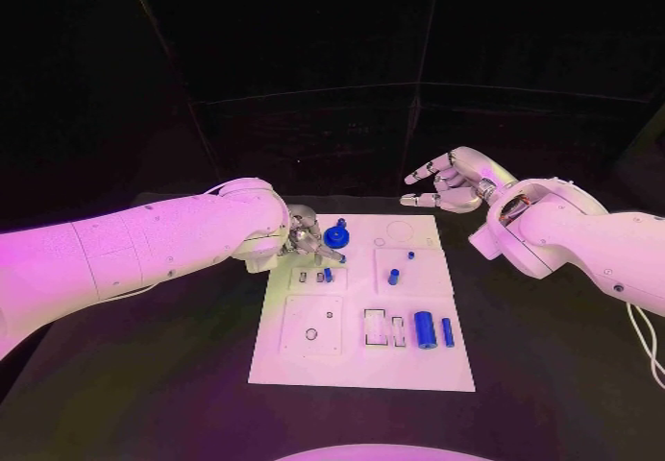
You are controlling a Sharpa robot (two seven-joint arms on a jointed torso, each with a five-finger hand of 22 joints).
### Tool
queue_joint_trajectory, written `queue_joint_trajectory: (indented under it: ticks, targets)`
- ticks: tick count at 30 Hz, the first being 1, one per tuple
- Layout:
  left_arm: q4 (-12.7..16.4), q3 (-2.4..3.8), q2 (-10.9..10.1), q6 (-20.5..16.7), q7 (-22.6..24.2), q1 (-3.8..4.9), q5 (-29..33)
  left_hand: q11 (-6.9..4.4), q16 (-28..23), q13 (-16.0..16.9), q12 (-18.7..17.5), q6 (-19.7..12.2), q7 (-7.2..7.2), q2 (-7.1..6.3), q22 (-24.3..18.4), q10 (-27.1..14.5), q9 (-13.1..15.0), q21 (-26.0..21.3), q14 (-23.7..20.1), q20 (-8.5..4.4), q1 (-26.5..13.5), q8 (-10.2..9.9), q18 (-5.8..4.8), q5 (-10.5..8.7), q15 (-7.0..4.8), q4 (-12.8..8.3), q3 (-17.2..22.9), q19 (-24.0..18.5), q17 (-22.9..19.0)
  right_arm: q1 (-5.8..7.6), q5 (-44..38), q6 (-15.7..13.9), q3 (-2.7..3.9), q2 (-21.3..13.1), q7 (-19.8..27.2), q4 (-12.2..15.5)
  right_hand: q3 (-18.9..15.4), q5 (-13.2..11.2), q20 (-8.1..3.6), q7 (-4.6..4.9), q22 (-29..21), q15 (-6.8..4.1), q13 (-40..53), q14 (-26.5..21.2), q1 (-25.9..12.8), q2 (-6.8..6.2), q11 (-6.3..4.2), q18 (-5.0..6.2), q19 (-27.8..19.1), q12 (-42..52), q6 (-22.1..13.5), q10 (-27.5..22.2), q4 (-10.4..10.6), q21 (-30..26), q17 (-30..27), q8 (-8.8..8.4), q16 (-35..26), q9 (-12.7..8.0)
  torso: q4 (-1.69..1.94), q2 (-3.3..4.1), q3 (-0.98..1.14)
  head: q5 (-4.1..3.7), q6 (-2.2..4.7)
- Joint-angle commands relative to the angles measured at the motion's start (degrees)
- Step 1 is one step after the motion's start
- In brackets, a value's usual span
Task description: Assemble the parts on the task board
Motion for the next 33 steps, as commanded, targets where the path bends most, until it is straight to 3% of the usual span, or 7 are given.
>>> queue_joint_trajectory:
  ticks: [1, 10, 33]
  targets:
    - [-0.7, -0.12, 0.7, 3.3, -1.1, 0.14, -1.5, -0.11, 0.2, 0.1, 0.2, -0.3, 0.04, 0.07, 3.7, 0.4, 0.1, 0.2, 5.9, -0.2, -0.4, 0.2, -1.2, -0.37, -0.27, 0.0, -0.5, 2.6, 15.1, 0.14, -0.4, 1.0, 0.04, 0.2, -0.9, -0.1, -0.3, 0.4, -0.05, 0.15, -0.2, -0.31, 1.8, 3.9, -0.3, 0.34, -0.32, 0.71, -0.6, -0.5, 0.4, -0.2, 0.0, -0.4, 6.1, 0.3, -0.2, 0.0, -0.02, 0.06, -0.06, 0.05, -0.2]
    - [-1.9, -0.58, 1.9, 4.7, -1.2, 0.15, -1.5, -0.13, 0.2, 0.1, 0.2, -0.4, 0.0, 0.12, 3.8, 0.4, 0.5, 0.3, 5.9, -0.21, -0.2, 0.5, -1.22, -0.38, -0.29, -0.2, -0.5, 2.6, 15.1, 0.14, -0.4, 1.2, 0.04, 0.5, -1.1, -0.4, -0.5, 0.5, -0.07, 0.14, -0.8, -0.34, 1.5, 3.7, -0.4, 0.42, -0.33, 0.84, -1.0, -0.7, 0.4, -0.5, 0.2, -0.7, 5.6, 0.32, -0.5, 0.0, -0.02, 0.06, -0.12, 0.02, -0.64]
    - [-3.6, -1.0, 3.6, 7.5, -1.4, 0.12, -1.5, -0.25, 0.2, 0.5, 0.5, -0.9, -0.14, 0.17, 4.4, 0.5, 2.2, 0.6, 5.9, -0.27, 1.6, 1.4, -1.31, -0.32, -0.36, -0.7, -0.4, 2.7, 15.1, 0.13, -0.4, 1.7, 0.04, 1.0, -1.3, -0.8, -0.7, 0.6, -0.1, 0.12, -1.0, -0.36, 1.4, 3.7, -0.3, 0.56, -0.35, 0.89, -1.2, -0.8, 0.5, -0.5, 0.3, -0.9, 5.4, 0.35, -0.7, 0.0, 0.01, 0.08, -0.09, -0.12, -1.39]
